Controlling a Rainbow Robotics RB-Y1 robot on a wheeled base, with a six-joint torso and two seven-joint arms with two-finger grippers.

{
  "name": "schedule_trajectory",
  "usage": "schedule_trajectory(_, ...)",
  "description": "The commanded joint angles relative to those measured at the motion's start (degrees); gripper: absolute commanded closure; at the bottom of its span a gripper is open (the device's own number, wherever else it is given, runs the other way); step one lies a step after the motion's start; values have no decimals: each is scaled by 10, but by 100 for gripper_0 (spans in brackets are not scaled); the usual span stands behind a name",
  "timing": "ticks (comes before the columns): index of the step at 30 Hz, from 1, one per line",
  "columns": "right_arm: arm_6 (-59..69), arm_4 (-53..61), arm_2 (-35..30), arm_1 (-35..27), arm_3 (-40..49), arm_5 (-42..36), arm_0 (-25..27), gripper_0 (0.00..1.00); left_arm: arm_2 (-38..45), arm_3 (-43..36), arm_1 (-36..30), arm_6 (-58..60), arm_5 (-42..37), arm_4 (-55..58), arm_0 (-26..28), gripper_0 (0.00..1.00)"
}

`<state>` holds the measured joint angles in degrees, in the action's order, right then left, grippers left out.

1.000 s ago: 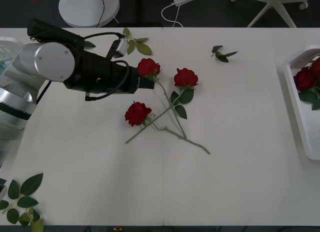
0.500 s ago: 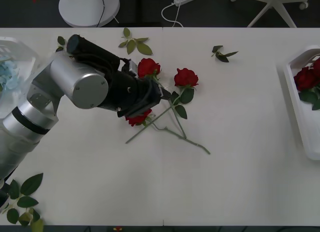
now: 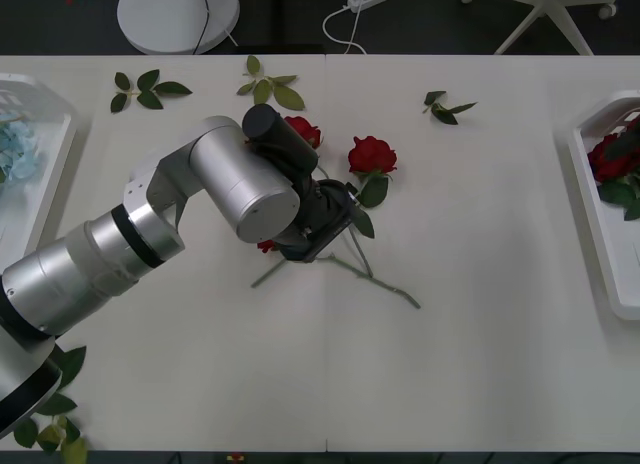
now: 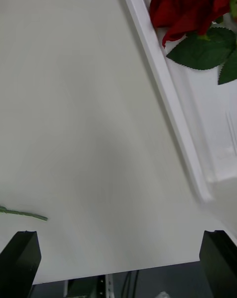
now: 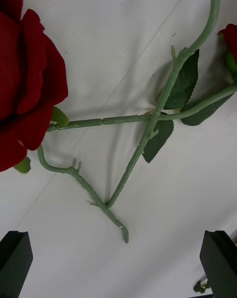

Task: Place the red flowers into the right box and the blue flowers into the left box. If a person shows an open palm, hand one flower to the person first, then continue sorting.

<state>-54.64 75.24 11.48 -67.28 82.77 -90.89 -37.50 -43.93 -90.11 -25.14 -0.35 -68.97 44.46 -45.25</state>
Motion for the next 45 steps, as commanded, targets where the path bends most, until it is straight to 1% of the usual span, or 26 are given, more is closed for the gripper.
schedule_trajectory(1,74,30,43,15,-5,41,-56,5,-26,56,40,48,-5,-3,-65,0)
schedule_trajectory(3,96,39,61,15,-12,56,-67,5,-27,76,46,68,-10,1,-70,0)
schedule_trajectory(6,117,47,77,15,-20,67,-80,5,-27,79,47,94,-47,-1,-70,0)
schedule_trajectory(9,122,49,81,16,-21,78,-80,5,-37,79,47,101,-80,10,-71,0)
schedule_trajectory(12,128,54,86,16,-21,92,-80,5,-47,79,47,155,-85,25,-71,0)
schedule_trajectory(15,136,62,89,16,-21,106,-82,5,-49,89,47,198,-82,25,-71,0)
schedule_trajectory(19,146,77,112,17,-21,128,-94,5,-62,123,56,199,-53,21,-71,0)
schedule_trajectory(23,191,84,149,27,-21,142,-120,5,-77,163,72,202,-17,7,-72,0)
schedule_trajectory(28,244,83,164,49,-21,161,-134,5,-100,203,84,195,39,-9,-74,0)
schedule_trajectory(30,266,83,173,53,-21,169,-142,5,-116,213,88,193,49,-19,-79,0)
schedule_trajectory(36,292,83,214,68,-21,176,-170,5,-142,230,91,183,38,-34,-82,0)
schedule_trajectory(38,295,83,227,75,-21,180,-179,5,-150,240,91,156,24,-37,-82,0)
schedule_trajectory(42,292,79,239,94,-21,186,-187,5,-154,262,98,142,24,-38,-82,11)
schedule_trajectory(43,292,77,243,98,-21,186,-188,5,-153,268,98,141,24,-38,-82,17)
schedule_trajectory(44,291,75,249,104,-21,186,-193,5,-153,274,100,141,24,-38,-82,34)
schedule_trajectory(45,289,72,257,108,-24,186,-197,5,-153,279,101,141,24,-39,-82,46)
